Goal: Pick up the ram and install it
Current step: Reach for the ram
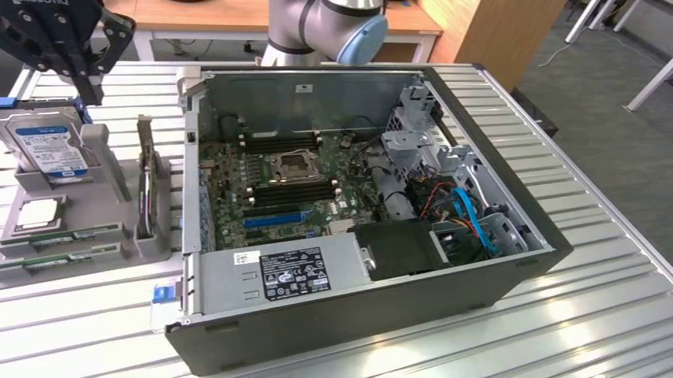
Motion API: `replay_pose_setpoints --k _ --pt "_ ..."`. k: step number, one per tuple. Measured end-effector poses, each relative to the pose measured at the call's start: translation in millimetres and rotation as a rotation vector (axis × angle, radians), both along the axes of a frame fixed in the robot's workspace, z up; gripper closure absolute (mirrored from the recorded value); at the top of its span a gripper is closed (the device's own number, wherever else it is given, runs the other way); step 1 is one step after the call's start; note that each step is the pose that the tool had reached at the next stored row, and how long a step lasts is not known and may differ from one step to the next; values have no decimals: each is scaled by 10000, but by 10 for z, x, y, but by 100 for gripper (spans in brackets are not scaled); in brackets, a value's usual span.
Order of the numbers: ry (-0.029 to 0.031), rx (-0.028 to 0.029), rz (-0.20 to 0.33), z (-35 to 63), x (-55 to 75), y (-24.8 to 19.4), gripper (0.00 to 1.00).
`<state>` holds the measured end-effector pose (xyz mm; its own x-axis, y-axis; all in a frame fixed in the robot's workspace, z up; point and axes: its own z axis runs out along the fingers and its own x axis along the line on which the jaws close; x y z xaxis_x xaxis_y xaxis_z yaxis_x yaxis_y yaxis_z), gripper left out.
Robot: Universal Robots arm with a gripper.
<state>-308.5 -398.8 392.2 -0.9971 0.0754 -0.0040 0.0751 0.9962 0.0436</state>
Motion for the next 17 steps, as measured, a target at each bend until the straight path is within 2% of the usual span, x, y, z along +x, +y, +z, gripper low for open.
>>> replay_pose_setpoints --k 17 --pt "39 0 1 -5 -428 0 90"
